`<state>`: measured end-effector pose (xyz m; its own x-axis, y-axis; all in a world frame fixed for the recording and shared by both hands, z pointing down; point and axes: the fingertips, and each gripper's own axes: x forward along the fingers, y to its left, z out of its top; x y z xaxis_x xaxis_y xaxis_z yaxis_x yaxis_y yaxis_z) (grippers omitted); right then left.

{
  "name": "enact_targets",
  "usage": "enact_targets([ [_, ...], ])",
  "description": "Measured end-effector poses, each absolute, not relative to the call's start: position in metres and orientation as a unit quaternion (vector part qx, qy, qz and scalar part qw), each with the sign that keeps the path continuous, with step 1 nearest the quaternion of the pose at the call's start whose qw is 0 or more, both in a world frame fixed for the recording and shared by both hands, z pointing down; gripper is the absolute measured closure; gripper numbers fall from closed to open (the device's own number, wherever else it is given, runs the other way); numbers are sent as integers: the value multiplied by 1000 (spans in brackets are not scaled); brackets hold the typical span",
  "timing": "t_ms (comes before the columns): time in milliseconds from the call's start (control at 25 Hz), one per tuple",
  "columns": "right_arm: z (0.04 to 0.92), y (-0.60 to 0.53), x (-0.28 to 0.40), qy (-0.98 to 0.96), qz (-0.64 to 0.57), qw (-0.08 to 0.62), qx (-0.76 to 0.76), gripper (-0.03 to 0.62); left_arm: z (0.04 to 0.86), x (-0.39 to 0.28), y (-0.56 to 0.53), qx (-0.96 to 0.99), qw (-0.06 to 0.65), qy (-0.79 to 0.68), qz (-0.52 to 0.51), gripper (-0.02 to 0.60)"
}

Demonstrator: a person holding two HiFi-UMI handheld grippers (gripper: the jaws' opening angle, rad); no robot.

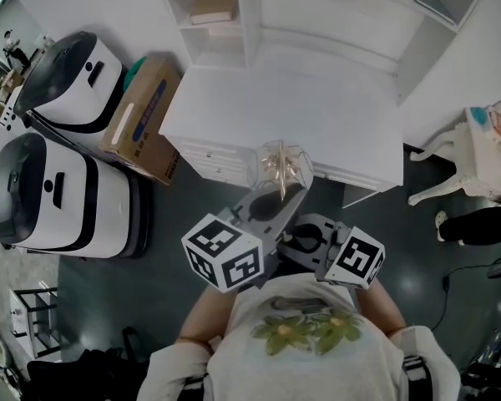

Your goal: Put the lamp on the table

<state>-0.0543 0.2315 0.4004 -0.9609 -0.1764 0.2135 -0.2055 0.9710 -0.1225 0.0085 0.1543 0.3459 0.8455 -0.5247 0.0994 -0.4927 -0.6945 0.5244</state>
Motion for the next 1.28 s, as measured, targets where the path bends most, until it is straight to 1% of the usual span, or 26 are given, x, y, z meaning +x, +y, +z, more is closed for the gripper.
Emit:
enact_targets([
  [640,357,109,-38,-993,29,84,80,526,299,25,33,924,239,-295,-36,531],
  [960,347,64,-36,-995,19,75,60,523,289,24,-14,921,234,-309,-48,531],
  [1280,352,26,-38,-994,19,84,61,522,294,23,-54,919,239,-310,-44,532],
])
